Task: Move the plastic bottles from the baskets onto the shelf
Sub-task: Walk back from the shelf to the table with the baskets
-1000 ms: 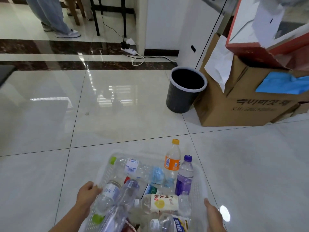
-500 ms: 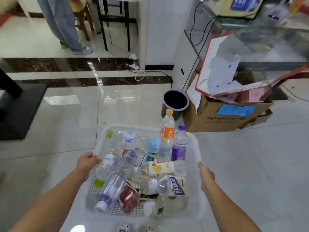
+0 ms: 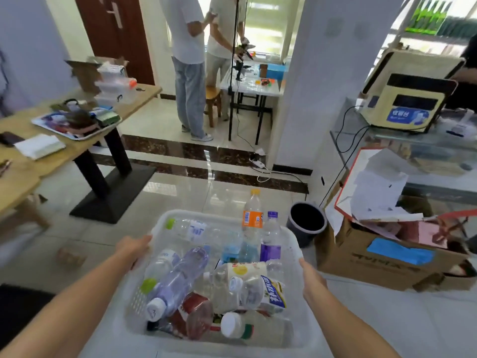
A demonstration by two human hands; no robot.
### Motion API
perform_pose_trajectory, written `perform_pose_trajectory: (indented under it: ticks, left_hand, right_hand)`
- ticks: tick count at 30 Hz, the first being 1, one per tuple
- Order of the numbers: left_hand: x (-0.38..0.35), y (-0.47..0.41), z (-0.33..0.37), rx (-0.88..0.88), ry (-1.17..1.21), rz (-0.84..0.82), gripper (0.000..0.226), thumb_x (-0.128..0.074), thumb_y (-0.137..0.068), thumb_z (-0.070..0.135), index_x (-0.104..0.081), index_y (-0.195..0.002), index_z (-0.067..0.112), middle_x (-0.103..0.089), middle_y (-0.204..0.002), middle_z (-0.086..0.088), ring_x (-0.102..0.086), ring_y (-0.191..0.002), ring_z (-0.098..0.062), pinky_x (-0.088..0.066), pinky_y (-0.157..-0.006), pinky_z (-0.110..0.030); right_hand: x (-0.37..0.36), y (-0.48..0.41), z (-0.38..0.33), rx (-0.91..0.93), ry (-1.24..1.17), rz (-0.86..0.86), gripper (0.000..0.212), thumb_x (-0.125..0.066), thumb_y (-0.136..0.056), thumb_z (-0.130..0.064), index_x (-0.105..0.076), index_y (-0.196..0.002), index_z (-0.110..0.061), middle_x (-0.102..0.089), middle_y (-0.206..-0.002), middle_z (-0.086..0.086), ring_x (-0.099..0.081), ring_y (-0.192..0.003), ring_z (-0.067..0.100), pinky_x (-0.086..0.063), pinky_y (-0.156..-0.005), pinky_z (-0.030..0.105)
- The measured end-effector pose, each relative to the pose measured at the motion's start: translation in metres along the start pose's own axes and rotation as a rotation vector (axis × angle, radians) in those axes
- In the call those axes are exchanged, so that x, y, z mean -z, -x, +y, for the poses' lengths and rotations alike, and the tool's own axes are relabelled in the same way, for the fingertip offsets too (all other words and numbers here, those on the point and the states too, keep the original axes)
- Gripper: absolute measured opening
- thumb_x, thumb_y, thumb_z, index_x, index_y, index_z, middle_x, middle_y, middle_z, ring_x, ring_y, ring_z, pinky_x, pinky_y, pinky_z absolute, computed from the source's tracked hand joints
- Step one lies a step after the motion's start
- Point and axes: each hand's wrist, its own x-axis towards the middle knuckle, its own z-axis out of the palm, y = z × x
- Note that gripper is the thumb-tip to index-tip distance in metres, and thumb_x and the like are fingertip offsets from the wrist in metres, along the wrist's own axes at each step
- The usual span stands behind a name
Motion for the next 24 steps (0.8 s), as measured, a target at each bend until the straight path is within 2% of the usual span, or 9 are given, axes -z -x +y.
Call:
perform_pose_trajectory:
  ticks: [2, 4, 6, 10, 14, 18, 20, 23, 24]
  left_hand:
    - [0.018, 0.011, -0.019, 0.040, 0.010, 0.035, 0.068, -0.056, -0.093, 0.047, -0.058, -0.116, -0.017, -0.060, -0.118, -0.035, -0.060, -0.108, -0.045, -0.051, -0.091, -0.048]
    - [0.035, 0.022, -0.038, 0.080, 0.043, 0.085, 0.067, -0.054, -0.094, 0.048, -0.062, -0.110, -0.016, -0.062, -0.113, -0.034, -0.063, -0.102, -0.042, -0.054, -0.084, -0.045]
    - [0.052, 0.034, -0.058, 0.129, 0.081, 0.154, 0.066, -0.051, -0.095, 0.050, -0.064, -0.106, -0.014, -0.065, -0.107, -0.031, -0.066, -0.093, -0.039, -0.054, -0.075, -0.040]
    - [0.089, 0.056, -0.096, 0.208, 0.091, 0.274, 0.068, -0.039, -0.098, 0.052, -0.062, -0.114, -0.011, -0.063, -0.116, -0.028, -0.061, -0.105, -0.040, -0.050, -0.086, -0.037]
    - [0.132, 0.070, -0.134, 0.258, 0.172, 0.397, 0.073, -0.034, -0.097, 0.058, -0.059, -0.122, -0.006, -0.060, -0.123, -0.026, -0.059, -0.109, -0.041, -0.050, -0.090, -0.041]
    - [0.176, 0.091, -0.171, 0.288, 0.260, 0.531, 0.072, -0.031, -0.098, 0.057, -0.057, -0.122, -0.006, -0.059, -0.122, -0.026, -0.059, -0.093, -0.038, -0.043, -0.072, -0.036]
    - [0.197, 0.103, -0.192, 0.297, 0.302, 0.560, 0.071, -0.029, -0.099, 0.055, -0.055, -0.124, -0.005, -0.058, -0.124, -0.027, -0.057, -0.088, -0.037, -0.042, -0.071, -0.037]
    - [0.233, 0.120, -0.227, 0.312, 0.369, 0.620, 0.068, -0.032, -0.098, 0.054, -0.054, -0.126, -0.004, -0.058, -0.124, -0.027, -0.058, -0.103, -0.041, -0.048, -0.083, -0.043]
    - [0.245, 0.127, -0.239, 0.312, 0.394, 0.645, 0.067, -0.037, -0.096, 0.056, -0.058, -0.121, -0.002, -0.060, -0.118, -0.024, -0.060, -0.098, -0.039, -0.049, -0.083, -0.042]
  right_hand:
    - [-0.016, 0.007, -0.004, 0.024, 0.030, -0.048, 0.066, -0.078, -0.077, -0.041, -0.058, -0.122, 0.002, -0.058, -0.127, 0.019, -0.058, -0.113, 0.034, -0.047, -0.099, 0.044]
    - [-0.034, 0.018, -0.009, 0.046, 0.075, -0.080, 0.068, -0.077, -0.077, -0.039, -0.055, -0.125, 0.004, -0.055, -0.132, 0.020, -0.055, -0.119, 0.034, -0.043, -0.103, 0.044]
    - [-0.052, 0.033, -0.015, 0.068, 0.126, -0.095, 0.068, -0.077, -0.077, -0.039, -0.054, -0.124, 0.004, -0.056, -0.128, 0.020, -0.055, -0.114, 0.036, -0.045, -0.096, 0.042]
    - [-0.090, 0.069, -0.021, 0.102, 0.195, -0.159, 0.062, -0.077, -0.076, -0.042, -0.056, -0.115, 0.001, -0.058, -0.112, 0.019, -0.053, -0.090, 0.031, -0.044, -0.079, 0.038]
    - [-0.126, 0.109, -0.020, 0.116, 0.236, -0.269, 0.062, -0.077, -0.077, -0.040, -0.057, -0.120, 0.000, -0.059, -0.119, 0.020, -0.058, -0.100, 0.035, -0.050, -0.089, 0.043]
    - [-0.163, 0.158, -0.011, 0.155, 0.259, -0.380, 0.056, -0.077, -0.078, -0.035, -0.058, -0.117, 0.000, -0.061, -0.115, 0.020, -0.056, -0.086, 0.031, -0.050, -0.082, 0.039]
    - [-0.181, 0.185, -0.005, 0.185, 0.263, -0.436, 0.055, -0.078, -0.078, -0.033, -0.059, -0.118, -0.001, -0.060, -0.116, 0.019, -0.057, -0.091, 0.031, -0.050, -0.088, 0.040]
    - [-0.206, 0.229, 0.011, 0.222, 0.286, -0.513, 0.062, -0.078, -0.076, -0.033, -0.054, -0.123, 0.000, -0.060, -0.118, 0.018, -0.061, -0.102, 0.033, -0.051, -0.089, 0.039]
    - [-0.213, 0.244, 0.017, 0.240, 0.293, -0.540, 0.064, -0.077, -0.077, -0.033, -0.052, -0.125, 0.000, -0.060, -0.119, 0.018, -0.061, -0.104, 0.033, -0.051, -0.089, 0.038]
